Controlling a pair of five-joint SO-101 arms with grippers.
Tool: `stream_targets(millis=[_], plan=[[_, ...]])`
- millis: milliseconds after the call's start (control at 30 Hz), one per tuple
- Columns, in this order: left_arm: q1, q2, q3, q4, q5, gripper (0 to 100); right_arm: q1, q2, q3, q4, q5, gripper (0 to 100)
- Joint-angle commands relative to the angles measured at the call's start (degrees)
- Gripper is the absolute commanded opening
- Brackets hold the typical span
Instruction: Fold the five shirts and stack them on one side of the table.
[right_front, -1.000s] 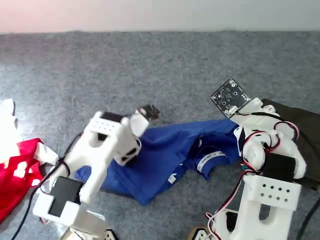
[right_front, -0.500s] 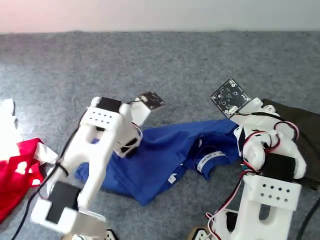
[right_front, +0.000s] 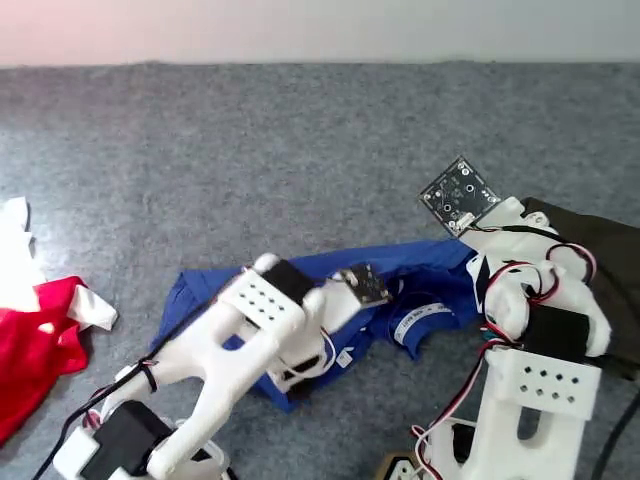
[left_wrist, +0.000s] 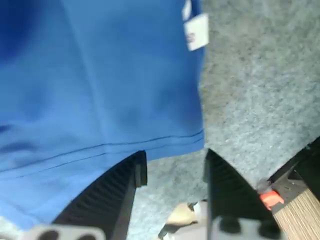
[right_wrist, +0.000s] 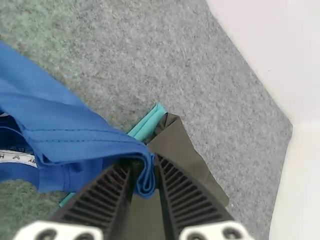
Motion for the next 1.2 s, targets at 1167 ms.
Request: stream_targets(millis=[1167], plan=[[2.02, -1.76, 13.05, -17.49, 1.23, 4, 0.48, -0.40, -0.26, -0.13, -0.35, 0.9]])
